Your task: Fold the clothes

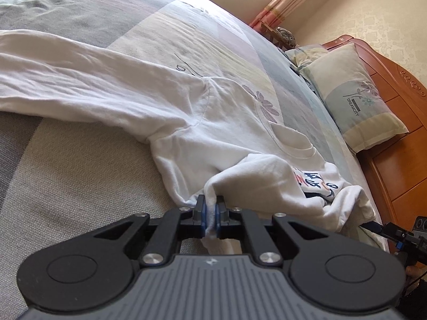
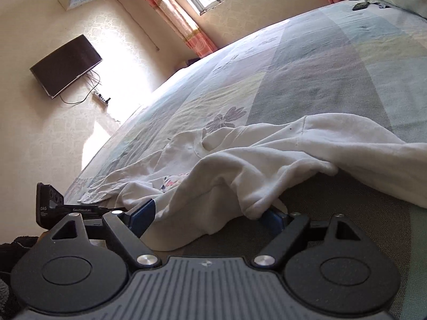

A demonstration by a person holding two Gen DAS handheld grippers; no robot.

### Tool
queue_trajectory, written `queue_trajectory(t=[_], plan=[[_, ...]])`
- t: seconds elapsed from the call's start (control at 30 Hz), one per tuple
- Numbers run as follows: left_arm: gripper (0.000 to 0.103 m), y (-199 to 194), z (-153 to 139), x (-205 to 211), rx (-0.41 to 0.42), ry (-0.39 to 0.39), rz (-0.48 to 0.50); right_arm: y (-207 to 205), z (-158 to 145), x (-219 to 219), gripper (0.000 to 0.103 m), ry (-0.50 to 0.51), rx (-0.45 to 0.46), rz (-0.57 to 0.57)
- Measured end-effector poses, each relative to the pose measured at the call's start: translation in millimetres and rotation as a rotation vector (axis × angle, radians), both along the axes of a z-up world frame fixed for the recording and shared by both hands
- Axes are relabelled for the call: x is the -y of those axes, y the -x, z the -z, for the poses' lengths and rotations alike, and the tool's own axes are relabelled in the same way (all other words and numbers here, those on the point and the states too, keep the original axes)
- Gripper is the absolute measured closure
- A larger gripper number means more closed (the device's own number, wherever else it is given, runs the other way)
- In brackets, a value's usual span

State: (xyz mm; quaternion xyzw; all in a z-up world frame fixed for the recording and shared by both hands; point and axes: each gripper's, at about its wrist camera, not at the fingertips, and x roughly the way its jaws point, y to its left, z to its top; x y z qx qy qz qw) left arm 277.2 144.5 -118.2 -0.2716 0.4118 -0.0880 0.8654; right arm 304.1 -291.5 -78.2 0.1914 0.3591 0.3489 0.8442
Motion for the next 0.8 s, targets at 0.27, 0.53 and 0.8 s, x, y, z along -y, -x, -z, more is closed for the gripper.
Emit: queue_trajectory(t=[0.27,0.53,0.8], plan=[[0.094,4.8,-3.9,2.5,-0.036,-0.015,0.003,-20.2,31.7,18.6,0.018,-0.058,-0.104,0.084],[0.075,32.4,2.6,-7.0,-0.04,0.098,-0.065,-17.4,28.9,9.8,0.023,0.068,-0.047,0.021],[0.043,35.8,1.7,3.5,-0.012,0.13,-0.019,-5.3,20.0,5.6,0.028,0.089,-0.033,-0.122]])
